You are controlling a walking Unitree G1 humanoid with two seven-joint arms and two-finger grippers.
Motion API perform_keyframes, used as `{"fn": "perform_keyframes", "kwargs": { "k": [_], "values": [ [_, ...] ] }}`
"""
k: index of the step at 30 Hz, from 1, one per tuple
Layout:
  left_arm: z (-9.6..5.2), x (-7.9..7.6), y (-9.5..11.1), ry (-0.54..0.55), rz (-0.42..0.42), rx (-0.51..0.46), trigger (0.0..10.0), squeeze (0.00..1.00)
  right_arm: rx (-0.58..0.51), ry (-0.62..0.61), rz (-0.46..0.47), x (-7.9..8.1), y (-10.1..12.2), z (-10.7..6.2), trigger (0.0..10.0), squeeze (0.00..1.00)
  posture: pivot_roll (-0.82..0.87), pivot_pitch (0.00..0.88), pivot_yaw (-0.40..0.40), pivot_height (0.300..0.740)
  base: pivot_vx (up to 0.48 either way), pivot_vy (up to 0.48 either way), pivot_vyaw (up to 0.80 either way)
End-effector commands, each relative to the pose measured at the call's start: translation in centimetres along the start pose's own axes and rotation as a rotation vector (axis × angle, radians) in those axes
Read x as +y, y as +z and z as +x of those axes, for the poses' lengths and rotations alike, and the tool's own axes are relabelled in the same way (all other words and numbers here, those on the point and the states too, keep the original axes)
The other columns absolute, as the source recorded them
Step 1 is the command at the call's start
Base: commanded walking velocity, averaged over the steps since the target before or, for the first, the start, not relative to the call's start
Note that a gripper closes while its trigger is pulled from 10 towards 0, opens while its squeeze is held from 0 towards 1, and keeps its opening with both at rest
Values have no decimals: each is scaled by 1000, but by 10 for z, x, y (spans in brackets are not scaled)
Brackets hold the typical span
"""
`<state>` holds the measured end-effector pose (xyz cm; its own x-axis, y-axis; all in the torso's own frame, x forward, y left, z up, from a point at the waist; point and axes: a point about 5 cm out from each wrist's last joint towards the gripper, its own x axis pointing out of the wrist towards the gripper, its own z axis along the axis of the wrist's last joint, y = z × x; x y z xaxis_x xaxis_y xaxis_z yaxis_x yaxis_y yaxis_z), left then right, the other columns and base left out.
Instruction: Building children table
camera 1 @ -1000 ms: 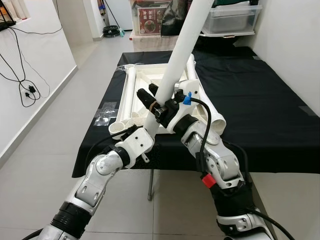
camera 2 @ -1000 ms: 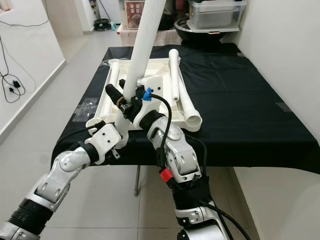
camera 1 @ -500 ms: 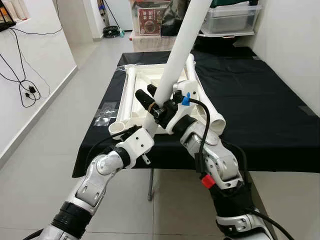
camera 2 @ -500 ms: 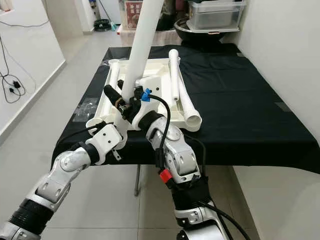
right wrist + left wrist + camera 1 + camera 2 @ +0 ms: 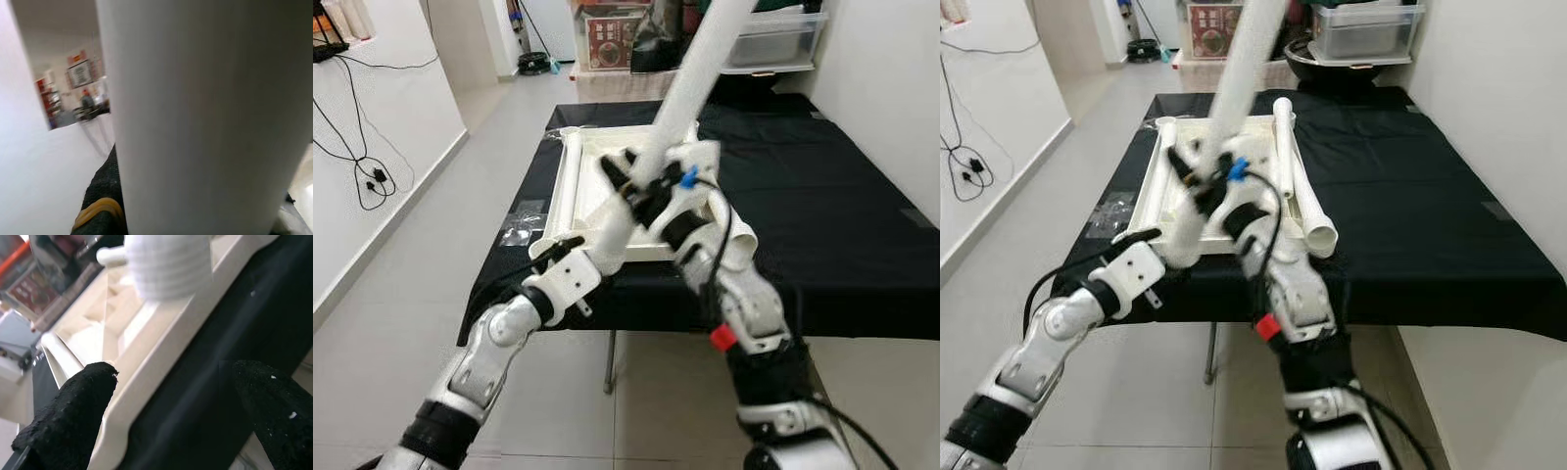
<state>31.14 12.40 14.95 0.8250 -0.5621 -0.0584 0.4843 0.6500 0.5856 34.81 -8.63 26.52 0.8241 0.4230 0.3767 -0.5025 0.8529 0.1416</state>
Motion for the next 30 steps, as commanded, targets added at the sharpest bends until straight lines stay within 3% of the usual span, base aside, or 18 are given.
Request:
{"fn": "perform_keyframes", "kwargs": {
  "k": [1, 9, 10, 12, 15, 17, 18, 24, 30],
  "values": [
    [0, -5, -4, -4, -31, 20, 10000, 0, -41, -38, 7, -3, 8, 4, 0, 0, 26, 0, 11, 740, 0, 0, 0],
    [-1, -16, -6, 32, -88, 22, 10000, 0, -67, -116, -37, -14, 12, 0, 0, 0, 24, 0, 6, 740, 0, 0, 0],
    [-1, -19, -1, 83, -178, 6, 10000, 0, -61, -169, -71, -22, 10, -6, 10000, 0, 30, 0, -1, 740, 0, 0, 0],
    [-4, -26, 8, 156, -313, -26, 10000, 0, -42, -238, -128, -33, 6, -17, 10000, 0, 29, 0, -1, 740, 0, 0, 0],
    [-5, -29, 12, 178, -366, -41, 10000, 0, -37, -251, -142, -36, 5, -23, 10000, 0, 27, 0, 1, 740, 0, 0, 0],
    [-10, -41, 21, 189, -441, -73, 10000, 0, -22, -281, -185, -39, 0, -38, 10000, 0, 24, 0, 4, 740, 0, 0, 0],
    [-12, -47, 26, 192, -453, -81, 10000, 0, -14, -288, -190, -38, -3, -46, 10000, 0, 23, 0, 8, 740, 0, 0, 556],
    [-16, -57, 32, 221, -482, -84, 10000, 0, 20, -317, -191, -36, -13, -59, 10000, 0, 24, 0, 3, 740, 0, 0, 678],
    [-15, -50, 40, 270, -498, -107, 10000, 0, 27, -321, -213, -37, -16, -59, 10000, 0, 23, 0, -2, 740, 0, 0, 800]
  ]
}}
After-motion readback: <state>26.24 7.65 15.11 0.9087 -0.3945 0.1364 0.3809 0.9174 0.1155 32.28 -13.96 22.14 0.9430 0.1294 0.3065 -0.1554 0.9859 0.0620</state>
